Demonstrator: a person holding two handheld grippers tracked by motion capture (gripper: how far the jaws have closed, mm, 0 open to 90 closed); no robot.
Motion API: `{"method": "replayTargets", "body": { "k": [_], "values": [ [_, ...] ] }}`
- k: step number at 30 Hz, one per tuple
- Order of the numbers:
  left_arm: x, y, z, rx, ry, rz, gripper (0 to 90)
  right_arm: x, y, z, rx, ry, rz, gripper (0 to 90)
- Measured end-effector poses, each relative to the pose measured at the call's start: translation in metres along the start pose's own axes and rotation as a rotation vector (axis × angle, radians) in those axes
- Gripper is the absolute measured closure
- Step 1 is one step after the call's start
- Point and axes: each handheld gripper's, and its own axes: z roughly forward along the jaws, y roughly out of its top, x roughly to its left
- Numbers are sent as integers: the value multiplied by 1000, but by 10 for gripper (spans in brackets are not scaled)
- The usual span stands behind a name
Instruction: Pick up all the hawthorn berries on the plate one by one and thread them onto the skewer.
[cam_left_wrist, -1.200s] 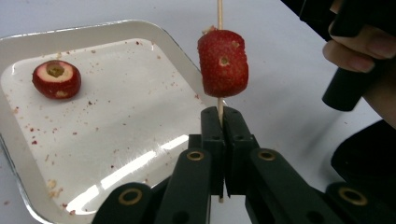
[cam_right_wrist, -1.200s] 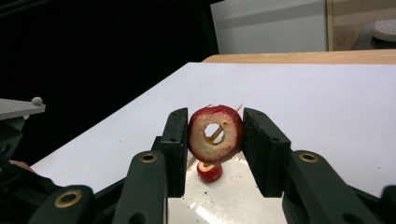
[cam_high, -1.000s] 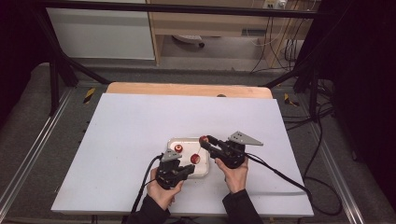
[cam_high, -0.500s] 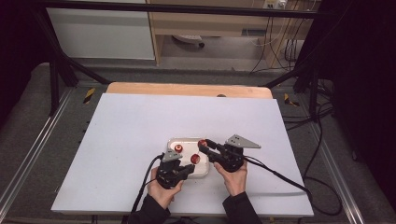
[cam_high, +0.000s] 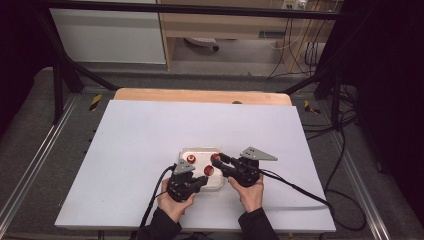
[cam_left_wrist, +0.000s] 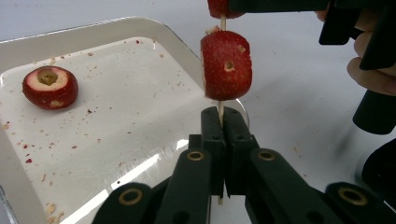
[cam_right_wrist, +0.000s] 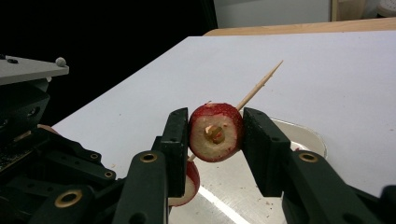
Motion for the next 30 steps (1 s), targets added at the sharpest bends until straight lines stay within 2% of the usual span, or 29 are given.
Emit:
{"method": "replayTargets", "body": {
  "k": [10,24,27,30],
  "values": [
    [3,-3,1,6,-8,12,885,1,-4,1,18,-1,7,628],
    [6,-5,-1,0,-13,32,885,3,-7,4,41,27,22,625],
    [9,-5,-5,-4,-11,34,885,3,-5,2,32,45,34,607],
    [17,-8,-12,-4,0,38,885,3,-2,-3,14,29,16,541]
  ]
}}
